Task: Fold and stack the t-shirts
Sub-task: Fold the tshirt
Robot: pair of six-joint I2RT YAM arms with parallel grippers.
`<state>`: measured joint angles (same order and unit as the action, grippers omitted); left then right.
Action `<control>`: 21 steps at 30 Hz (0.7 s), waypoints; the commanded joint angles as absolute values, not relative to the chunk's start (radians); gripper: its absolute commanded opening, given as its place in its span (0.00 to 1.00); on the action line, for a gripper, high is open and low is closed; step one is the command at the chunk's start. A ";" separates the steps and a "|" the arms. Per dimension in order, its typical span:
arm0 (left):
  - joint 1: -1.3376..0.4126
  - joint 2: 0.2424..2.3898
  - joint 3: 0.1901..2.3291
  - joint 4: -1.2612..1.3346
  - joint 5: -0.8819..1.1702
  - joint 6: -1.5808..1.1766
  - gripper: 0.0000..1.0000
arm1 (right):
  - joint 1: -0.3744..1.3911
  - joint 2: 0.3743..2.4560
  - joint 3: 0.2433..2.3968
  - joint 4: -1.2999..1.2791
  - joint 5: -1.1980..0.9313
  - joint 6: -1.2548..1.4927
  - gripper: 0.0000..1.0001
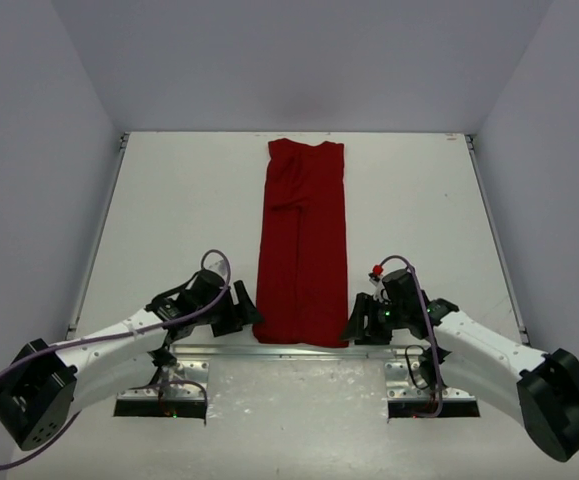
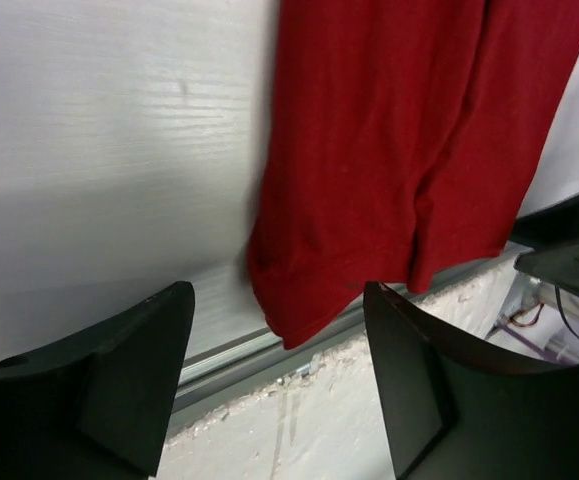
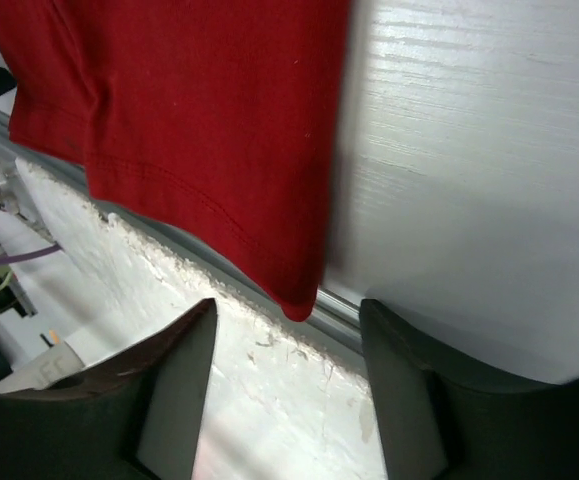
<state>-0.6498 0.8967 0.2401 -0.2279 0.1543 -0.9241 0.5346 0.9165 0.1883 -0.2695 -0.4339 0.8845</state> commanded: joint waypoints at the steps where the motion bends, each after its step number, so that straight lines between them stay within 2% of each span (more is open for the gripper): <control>1: -0.670 0.954 0.212 -0.123 0.190 -0.962 0.66 | 0.545 0.928 0.158 -0.117 -0.488 0.962 0.54; 2: -0.679 0.962 0.215 -0.120 0.181 -0.963 0.60 | 0.546 0.936 0.156 -0.111 -0.483 0.966 0.54; 9: -0.727 0.980 0.207 -0.143 0.156 -0.974 0.47 | 0.557 0.956 0.166 -0.091 -0.466 0.976 0.52; 11: -0.736 0.970 0.195 -0.150 0.158 -0.980 0.36 | 0.558 0.947 0.166 -0.113 -0.446 0.969 0.49; 13: -0.747 0.950 0.177 -0.152 0.160 -0.991 0.30 | 0.558 0.936 0.161 -0.109 -0.437 0.973 0.47; 14: -0.747 0.942 0.170 -0.150 0.166 -0.996 0.21 | 0.558 0.939 0.160 -0.097 -0.443 0.977 0.47; 15: -0.749 0.928 0.163 -0.141 0.170 -0.999 0.18 | 0.558 0.952 0.156 -0.086 -0.462 0.982 0.46; 16: -0.749 0.924 0.152 -0.134 0.173 -1.008 0.18 | 0.560 0.960 0.152 -0.060 -0.465 0.992 0.41; 17: -0.749 0.917 0.144 -0.118 0.172 -1.011 0.18 | 0.560 0.966 0.149 -0.049 -0.466 0.997 0.40; 19: -0.749 0.913 0.135 -0.100 0.173 -1.020 0.15 | 0.563 0.977 0.143 -0.043 -0.469 1.005 0.25; 21: -0.750 0.907 0.120 -0.066 0.183 -1.026 0.13 | 0.569 0.971 0.141 -0.060 -0.465 1.005 0.22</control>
